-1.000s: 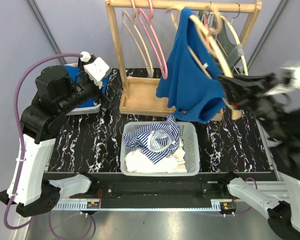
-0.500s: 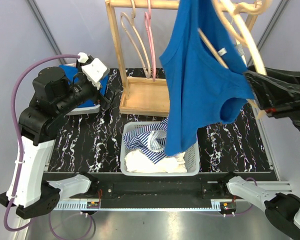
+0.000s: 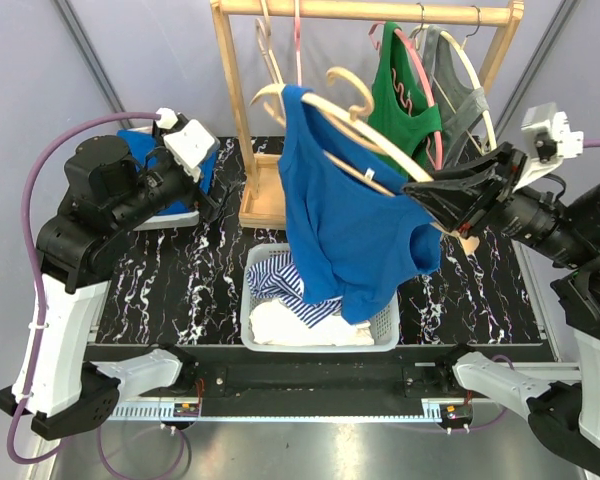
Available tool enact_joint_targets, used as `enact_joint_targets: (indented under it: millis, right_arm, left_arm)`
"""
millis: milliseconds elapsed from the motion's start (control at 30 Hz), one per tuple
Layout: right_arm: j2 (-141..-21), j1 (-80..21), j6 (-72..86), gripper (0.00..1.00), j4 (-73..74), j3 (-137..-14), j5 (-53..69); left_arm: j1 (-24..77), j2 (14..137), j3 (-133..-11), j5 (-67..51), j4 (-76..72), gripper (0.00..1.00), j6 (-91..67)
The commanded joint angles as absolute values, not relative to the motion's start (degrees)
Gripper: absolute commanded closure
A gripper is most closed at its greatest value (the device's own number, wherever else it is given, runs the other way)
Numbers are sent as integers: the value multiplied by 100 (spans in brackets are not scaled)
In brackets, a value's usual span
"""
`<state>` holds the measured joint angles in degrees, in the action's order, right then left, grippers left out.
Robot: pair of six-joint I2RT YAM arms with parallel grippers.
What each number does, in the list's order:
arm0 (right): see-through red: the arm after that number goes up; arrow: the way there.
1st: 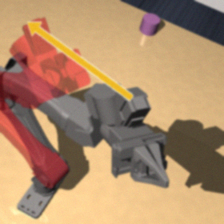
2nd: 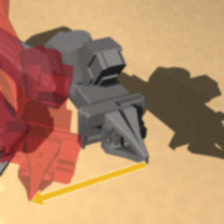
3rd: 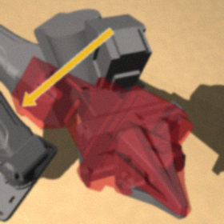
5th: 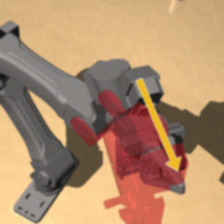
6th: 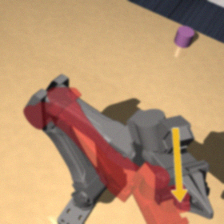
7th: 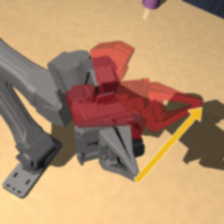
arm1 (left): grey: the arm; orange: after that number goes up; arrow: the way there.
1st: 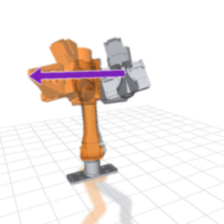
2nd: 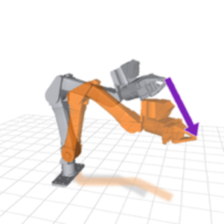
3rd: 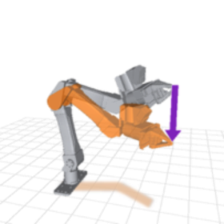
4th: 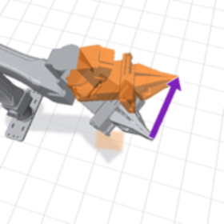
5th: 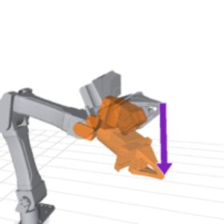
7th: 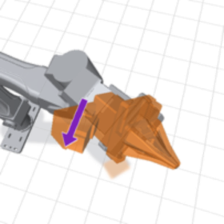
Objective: Remove the tank top from the hanger
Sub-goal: Pick up the hanger from the clothesline, then remove the tank top from the hanger.
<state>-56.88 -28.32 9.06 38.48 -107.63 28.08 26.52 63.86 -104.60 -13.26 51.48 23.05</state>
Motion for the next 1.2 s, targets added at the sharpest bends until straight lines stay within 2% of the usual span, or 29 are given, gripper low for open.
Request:
enact_joint_targets:
  millis: [0,133,333,467,667,900,1167]
  right_arm:
    - [-5730,-2804,695,100,3919,-10837,3882]
    - [-5774,-2804,650,100,4280,-10600,4183]
    - [-5766,-2804,650,100,4351,-10161,4289]
    - [-5845,-2804,712,100,4315,-9993,4526]
    - [-5845,-2804,887,100,4035,-9687,4886]
    - [-5801,-2804,1151,100,3630,-9369,5379]
    - [-5730,-2804,1125,100,3472,-9255,5449]
  left_arm:
    - [2619,6407,-10775,-1625,5220,1,2574]
    - [2610,6425,-10977,-2073,5562,1,2750]
    - [2610,6346,-11153,-3584,6372,1,3330]
    - [2610,6188,-10839,-4392,6478,1,3698]
    - [2610,5783,-10161,-4369,5635,1,3675]
    - [2610,6178,-10151,-4429,4712,1,2971]
    - [2619,6644,-10371,-5271,4790,7,2751]
